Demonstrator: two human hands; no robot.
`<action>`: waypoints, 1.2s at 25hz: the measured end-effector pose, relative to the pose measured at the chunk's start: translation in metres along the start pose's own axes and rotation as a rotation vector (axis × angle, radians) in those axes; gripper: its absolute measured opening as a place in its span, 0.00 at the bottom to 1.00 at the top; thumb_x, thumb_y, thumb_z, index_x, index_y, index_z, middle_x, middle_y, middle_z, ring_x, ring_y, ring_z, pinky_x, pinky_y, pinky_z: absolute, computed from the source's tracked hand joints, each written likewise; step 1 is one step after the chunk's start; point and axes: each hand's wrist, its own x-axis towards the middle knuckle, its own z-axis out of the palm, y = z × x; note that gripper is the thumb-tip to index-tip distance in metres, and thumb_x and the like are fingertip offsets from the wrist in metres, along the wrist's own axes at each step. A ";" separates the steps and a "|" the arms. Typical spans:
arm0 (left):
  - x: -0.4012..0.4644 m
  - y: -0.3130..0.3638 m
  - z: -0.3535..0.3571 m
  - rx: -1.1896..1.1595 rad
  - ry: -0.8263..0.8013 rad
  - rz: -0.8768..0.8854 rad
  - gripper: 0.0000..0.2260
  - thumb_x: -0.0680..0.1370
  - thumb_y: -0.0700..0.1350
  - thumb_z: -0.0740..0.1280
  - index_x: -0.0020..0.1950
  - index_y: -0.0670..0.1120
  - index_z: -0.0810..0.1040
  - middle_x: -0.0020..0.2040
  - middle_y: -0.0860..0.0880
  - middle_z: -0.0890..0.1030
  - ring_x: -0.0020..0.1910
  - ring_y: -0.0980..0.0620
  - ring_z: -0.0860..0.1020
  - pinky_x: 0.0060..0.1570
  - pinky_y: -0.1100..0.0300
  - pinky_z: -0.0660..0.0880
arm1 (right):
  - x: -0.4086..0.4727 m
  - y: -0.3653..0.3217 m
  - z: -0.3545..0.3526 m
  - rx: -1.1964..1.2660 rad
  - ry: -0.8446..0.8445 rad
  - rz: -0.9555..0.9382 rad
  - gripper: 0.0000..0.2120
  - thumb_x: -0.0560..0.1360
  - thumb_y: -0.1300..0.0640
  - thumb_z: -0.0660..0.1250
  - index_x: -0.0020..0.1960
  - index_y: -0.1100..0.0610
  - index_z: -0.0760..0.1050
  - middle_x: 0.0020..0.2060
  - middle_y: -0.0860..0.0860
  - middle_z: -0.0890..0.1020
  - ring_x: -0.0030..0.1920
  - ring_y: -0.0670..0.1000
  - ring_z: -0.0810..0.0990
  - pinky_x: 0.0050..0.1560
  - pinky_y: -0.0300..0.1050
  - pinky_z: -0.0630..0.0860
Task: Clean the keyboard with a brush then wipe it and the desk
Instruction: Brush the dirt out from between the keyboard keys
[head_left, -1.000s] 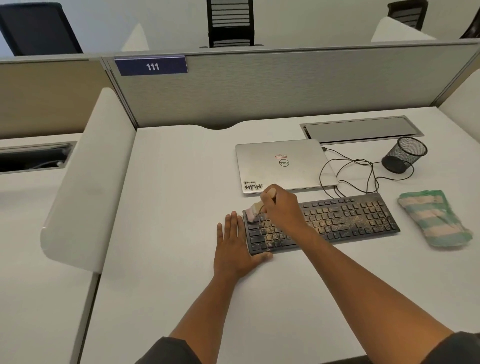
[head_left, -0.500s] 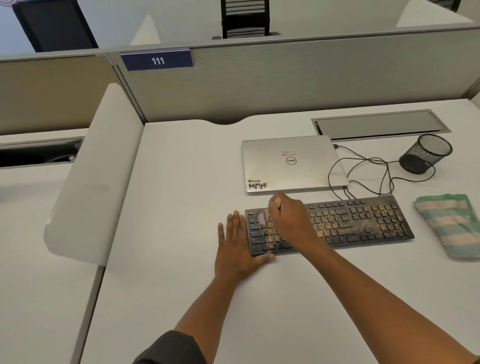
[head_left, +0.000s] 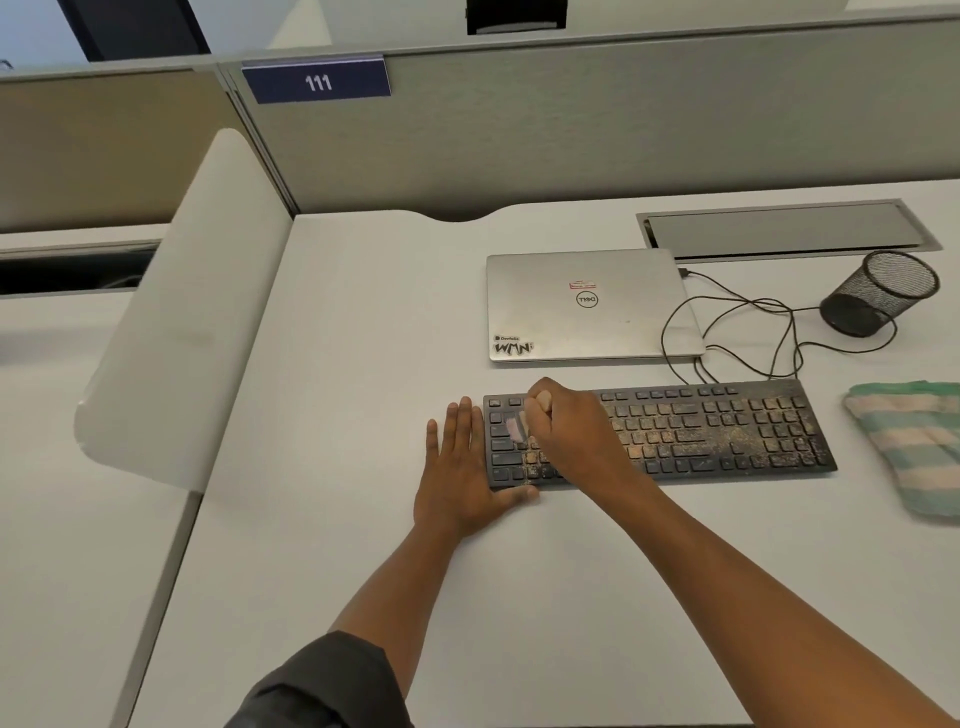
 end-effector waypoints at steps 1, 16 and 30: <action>0.000 0.000 0.001 0.003 0.006 0.001 0.60 0.67 0.85 0.46 0.82 0.42 0.35 0.82 0.43 0.34 0.80 0.47 0.30 0.78 0.41 0.37 | -0.001 0.002 -0.001 0.004 0.007 -0.018 0.09 0.79 0.57 0.60 0.42 0.57 0.75 0.26 0.49 0.75 0.28 0.50 0.74 0.30 0.49 0.70; 0.000 -0.001 0.002 0.013 0.027 0.005 0.59 0.67 0.85 0.43 0.82 0.43 0.35 0.82 0.44 0.35 0.80 0.48 0.31 0.79 0.42 0.37 | -0.005 0.008 0.004 0.281 -0.065 0.215 0.08 0.76 0.54 0.63 0.42 0.52 0.79 0.32 0.51 0.82 0.34 0.53 0.82 0.36 0.52 0.81; 0.002 -0.001 0.003 0.018 0.026 -0.004 0.59 0.67 0.84 0.44 0.82 0.42 0.37 0.83 0.44 0.37 0.80 0.49 0.32 0.79 0.43 0.36 | -0.015 0.010 0.009 0.176 0.147 0.227 0.05 0.76 0.59 0.64 0.41 0.52 0.75 0.28 0.50 0.78 0.28 0.49 0.75 0.28 0.46 0.72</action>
